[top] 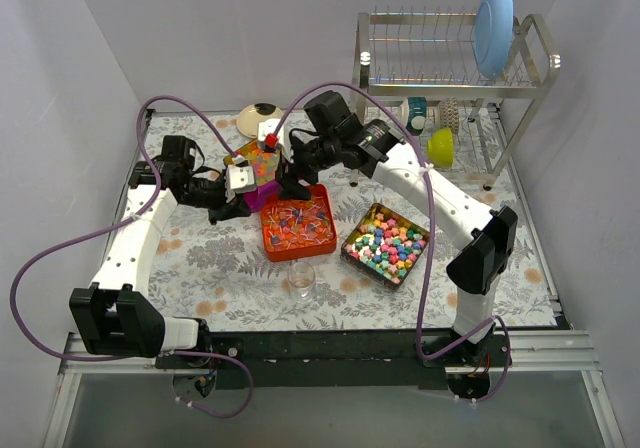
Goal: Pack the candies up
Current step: Pick up the spatula from the center of the board.
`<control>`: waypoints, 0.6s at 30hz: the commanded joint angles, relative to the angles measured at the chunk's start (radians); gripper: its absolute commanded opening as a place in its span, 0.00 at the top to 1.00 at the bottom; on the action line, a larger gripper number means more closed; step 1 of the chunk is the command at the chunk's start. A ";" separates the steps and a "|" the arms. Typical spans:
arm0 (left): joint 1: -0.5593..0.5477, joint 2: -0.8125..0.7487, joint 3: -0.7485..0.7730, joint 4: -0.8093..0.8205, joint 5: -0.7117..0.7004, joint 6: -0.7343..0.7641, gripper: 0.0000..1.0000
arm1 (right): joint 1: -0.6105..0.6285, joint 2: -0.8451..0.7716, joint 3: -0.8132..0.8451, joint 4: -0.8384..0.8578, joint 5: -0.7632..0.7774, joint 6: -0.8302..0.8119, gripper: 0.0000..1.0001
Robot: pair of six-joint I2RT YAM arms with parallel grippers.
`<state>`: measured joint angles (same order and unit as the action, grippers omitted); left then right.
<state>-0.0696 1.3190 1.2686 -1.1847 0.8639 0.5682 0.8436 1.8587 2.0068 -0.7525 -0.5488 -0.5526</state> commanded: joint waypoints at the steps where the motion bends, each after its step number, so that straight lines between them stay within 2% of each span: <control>1: -0.010 -0.029 0.000 0.017 0.046 -0.005 1.00 | 0.028 0.033 0.043 0.021 0.013 0.005 0.30; 10: -0.022 -0.033 0.000 0.040 0.058 -0.039 1.00 | 0.048 0.073 0.067 0.030 0.049 -0.001 0.38; 18: -0.021 -0.052 -0.006 0.071 0.044 -0.047 1.00 | 0.048 0.066 0.020 0.019 0.073 -0.021 0.44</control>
<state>-0.0883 1.3178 1.2671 -1.1561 0.8692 0.5320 0.8860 1.9347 2.0277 -0.7475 -0.4862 -0.5583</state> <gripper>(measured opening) 0.049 0.575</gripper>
